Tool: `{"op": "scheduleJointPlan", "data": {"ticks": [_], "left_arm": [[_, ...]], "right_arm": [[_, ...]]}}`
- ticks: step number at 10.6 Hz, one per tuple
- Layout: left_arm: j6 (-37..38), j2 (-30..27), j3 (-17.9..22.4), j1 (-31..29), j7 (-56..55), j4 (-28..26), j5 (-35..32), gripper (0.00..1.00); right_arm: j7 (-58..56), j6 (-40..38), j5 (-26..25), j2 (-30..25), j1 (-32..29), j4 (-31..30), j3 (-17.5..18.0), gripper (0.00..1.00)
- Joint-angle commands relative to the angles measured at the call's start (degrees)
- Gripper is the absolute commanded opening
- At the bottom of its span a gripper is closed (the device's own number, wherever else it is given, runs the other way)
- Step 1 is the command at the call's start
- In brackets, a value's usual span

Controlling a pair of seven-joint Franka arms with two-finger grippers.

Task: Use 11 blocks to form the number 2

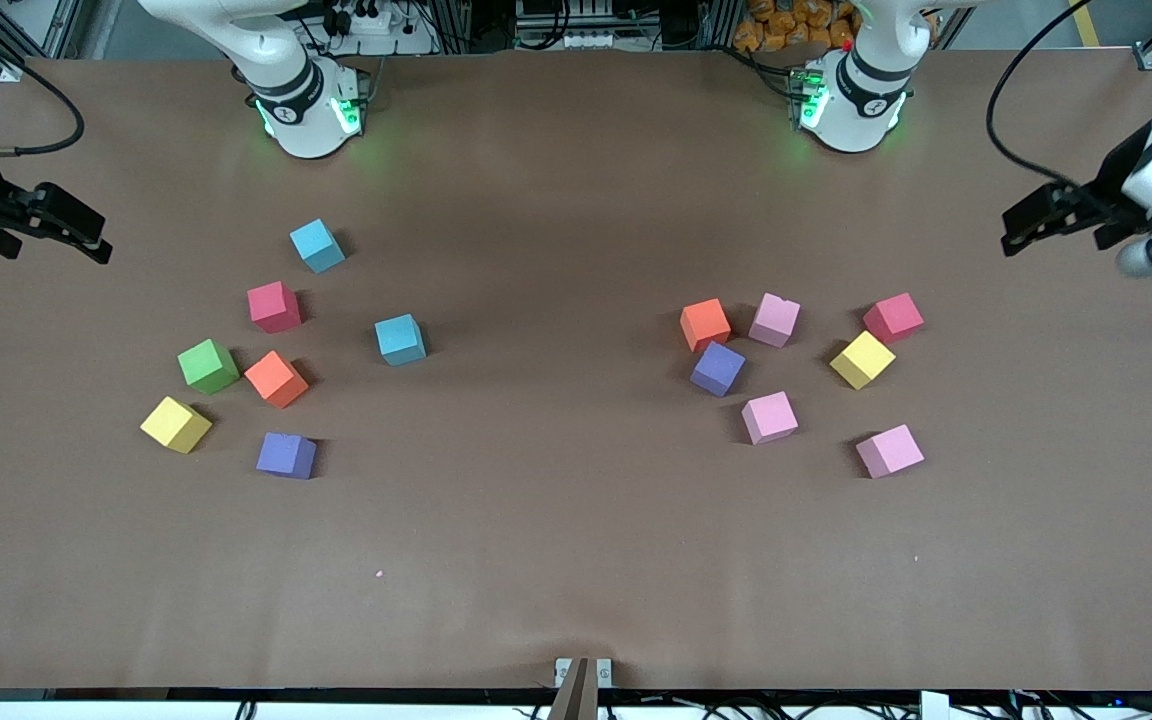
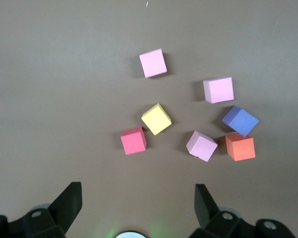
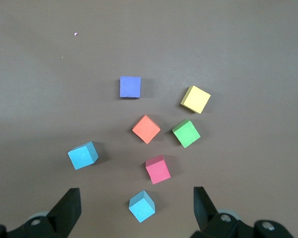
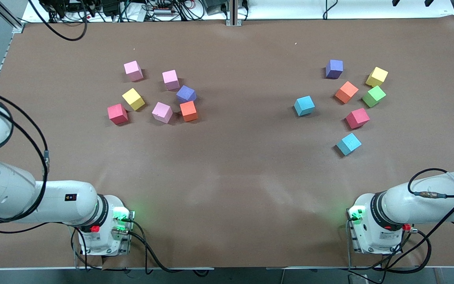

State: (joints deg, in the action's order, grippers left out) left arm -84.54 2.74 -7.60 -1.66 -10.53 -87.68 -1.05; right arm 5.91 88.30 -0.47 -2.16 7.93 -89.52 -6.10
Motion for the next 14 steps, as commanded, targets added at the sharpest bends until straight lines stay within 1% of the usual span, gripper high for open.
{"op": "scheduleJointPlan", "data": {"ticks": [1,4,5,6,7,8,9,10,12,13,14], "left_arm": [[-2.88,2.53,-0.22,-0.1,-1.07,-2.82,0.61,1.0],[-13.68,2.44,-0.48,0.08,-1.07,-13.71,0.61,1.0],[-18.16,2.53,-0.48,-0.18,-0.99,-17.84,0.52,1.0],[-24.73,2.53,-0.48,-0.1,-0.99,-22.75,0.26,1.0],[-28.97,2.79,-0.48,-0.01,0.06,-25.85,-0.18,1.0],[-30.23,4.36,-0.48,-0.01,0.94,-26.75,-0.97,1.0],[-30.33,6.21,-0.57,0.34,2.17,-26.93,-2.02,1.0],[-30.33,7.62,-0.57,0.69,0.7,-27.02,-1.94,1.0],[-31.9,9.03,-0.48,0.43,-1.42,-28.85,-1.94,1.0],[-35.22,9.12,-0.4,0.17,-2.47,-31.48,-1.94,1.0],[-39.43,9.12,-0.57,-2.01,-5.09,-33.94,-1.86,1.0]], "right_arm": [[0.77,0.47,-0.75,-1.09,-0.28,-1.36,0.83,1.0],[0.77,0.99,-0.93,1.54,1.47,-1.27,0.92,1.0],[0.69,2.65,-1.02,3.11,2.0,-1.45,0.92,1.0],[0.68,5.28,-1.11,4.35,3.4,-2.32,0.92,1.0],[0.68,9.74,-1.02,3.92,4.37,-6.16,0.92,1.0],[0.68,14.83,-1.02,3.22,4.73,-10.11,0.92,1.0],[0.25,17.41,-1.02,3.83,4.64,-11.72,0.92,1.0],[-0.19,21.0,-1.02,4.18,4.73,-14.26,0.92,1.0],[-3.43,33.46,-1.11,3.92,5.26,-23.12,0.92,1.0],[-6.32,38.82,-1.11,4.53,5.08,-26.29,0.92,1.0],[-11.48,44.79,-1.11,5.14,4.82,-30.06,0.83,1.0]]}}
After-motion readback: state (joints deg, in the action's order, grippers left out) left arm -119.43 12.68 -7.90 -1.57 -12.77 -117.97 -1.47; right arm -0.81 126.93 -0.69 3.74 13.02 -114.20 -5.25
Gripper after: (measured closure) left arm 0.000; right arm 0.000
